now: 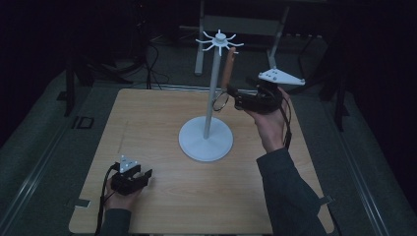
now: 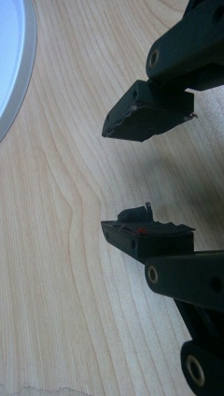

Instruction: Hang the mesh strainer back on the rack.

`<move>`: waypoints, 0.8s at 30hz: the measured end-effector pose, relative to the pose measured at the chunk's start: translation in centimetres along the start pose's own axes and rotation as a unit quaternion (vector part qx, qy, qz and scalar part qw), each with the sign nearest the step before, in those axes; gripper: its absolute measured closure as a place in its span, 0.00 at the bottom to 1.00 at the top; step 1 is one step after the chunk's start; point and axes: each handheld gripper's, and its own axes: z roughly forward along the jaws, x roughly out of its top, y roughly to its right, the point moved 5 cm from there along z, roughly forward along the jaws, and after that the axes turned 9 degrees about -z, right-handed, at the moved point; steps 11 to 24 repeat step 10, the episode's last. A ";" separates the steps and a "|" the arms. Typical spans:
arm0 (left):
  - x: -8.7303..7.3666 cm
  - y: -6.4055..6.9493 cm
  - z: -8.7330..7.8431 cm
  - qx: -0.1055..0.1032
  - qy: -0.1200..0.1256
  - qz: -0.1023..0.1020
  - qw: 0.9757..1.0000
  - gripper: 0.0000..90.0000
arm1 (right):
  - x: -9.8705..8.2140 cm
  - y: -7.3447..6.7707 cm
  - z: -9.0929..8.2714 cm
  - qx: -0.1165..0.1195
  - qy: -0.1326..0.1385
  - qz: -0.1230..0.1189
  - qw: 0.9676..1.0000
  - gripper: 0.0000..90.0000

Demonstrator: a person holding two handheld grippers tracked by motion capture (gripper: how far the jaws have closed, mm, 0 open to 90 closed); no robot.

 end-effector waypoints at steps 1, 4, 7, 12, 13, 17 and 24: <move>0.0 0.0 0.0 0.000 0.000 0.000 1.000 0.54 | -0.1 0.0 0.0 -0.002 -0.006 -0.005 1.000 0.24; 0.0 0.0 0.0 0.000 0.000 0.000 1.000 0.54 | -0.4 -0.2 -0.1 -0.006 -0.022 -0.018 1.000 0.22; 0.0 0.0 0.0 0.000 0.000 -0.001 1.000 0.54 | -1.0 -0.1 -0.3 -0.009 -0.031 -0.024 0.999 0.22; 0.0 0.0 0.0 -0.001 0.000 0.000 1.000 0.54 | -2.1 0.1 -0.5 -0.010 -0.042 -0.021 0.999 0.22; 0.0 0.0 0.0 -0.001 0.000 0.000 1.000 0.54 | -2.1 0.1 -0.5 -0.010 -0.042 -0.021 0.999 0.22; 0.0 0.0 0.0 -0.001 0.000 0.000 1.000 0.54 | -2.1 0.1 -0.5 -0.010 -0.042 -0.021 0.999 0.22; 0.0 0.0 0.0 -0.001 0.000 0.000 1.000 0.54 | -2.1 0.1 -0.5 -0.010 -0.042 -0.021 0.999 0.22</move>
